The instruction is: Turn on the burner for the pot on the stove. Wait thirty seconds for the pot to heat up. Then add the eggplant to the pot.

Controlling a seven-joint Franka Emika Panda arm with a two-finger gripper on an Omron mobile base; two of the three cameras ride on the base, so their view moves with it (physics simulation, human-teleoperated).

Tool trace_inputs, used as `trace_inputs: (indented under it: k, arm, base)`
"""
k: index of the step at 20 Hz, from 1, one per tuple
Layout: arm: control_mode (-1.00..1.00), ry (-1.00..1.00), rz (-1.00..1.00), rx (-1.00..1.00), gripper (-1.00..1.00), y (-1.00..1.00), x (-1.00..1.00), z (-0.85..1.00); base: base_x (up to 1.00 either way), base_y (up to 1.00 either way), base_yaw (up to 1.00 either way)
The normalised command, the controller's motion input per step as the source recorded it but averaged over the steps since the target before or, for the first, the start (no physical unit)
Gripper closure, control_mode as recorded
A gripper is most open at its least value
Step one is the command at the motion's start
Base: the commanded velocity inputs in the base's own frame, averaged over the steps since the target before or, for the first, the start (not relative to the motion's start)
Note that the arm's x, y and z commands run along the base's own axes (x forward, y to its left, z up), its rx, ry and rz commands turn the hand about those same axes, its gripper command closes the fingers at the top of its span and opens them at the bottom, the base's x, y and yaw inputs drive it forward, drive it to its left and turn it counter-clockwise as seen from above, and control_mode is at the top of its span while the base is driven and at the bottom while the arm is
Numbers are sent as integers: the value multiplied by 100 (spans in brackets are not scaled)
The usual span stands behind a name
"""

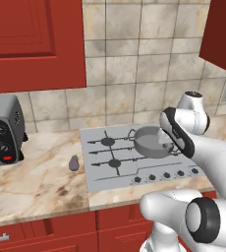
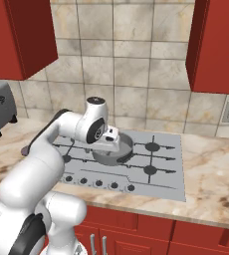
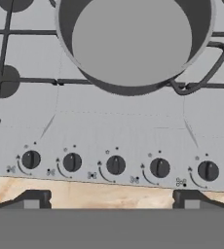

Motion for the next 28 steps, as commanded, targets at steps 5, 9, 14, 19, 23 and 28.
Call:
trace_inputs:
  k: [5, 9, 14, 19, 23, 28]
  arm:
    - [-100, 7, 1, -1, -100, -5, -3, -57]
    - [-100, 6, 1, -2, -100, -1, -7, -62]
    - [-100, 5, 1, -2, -100, 0, -3, -60]
    - [-100, 1, 1, 0, -100, -2, -4, -51]
    - [-100, 0, 1, 0, -100, -2, 0, -39]
    - [-100, 0, 0, 0, -100, 0, 0, -24]
  base:
    - [0, 0, 0]
    - [0, 0, 0]
    - [0, 0, 0]
    - [0, 0, 0]
    - [0, 0, 0]
    - [0, 0, 0]
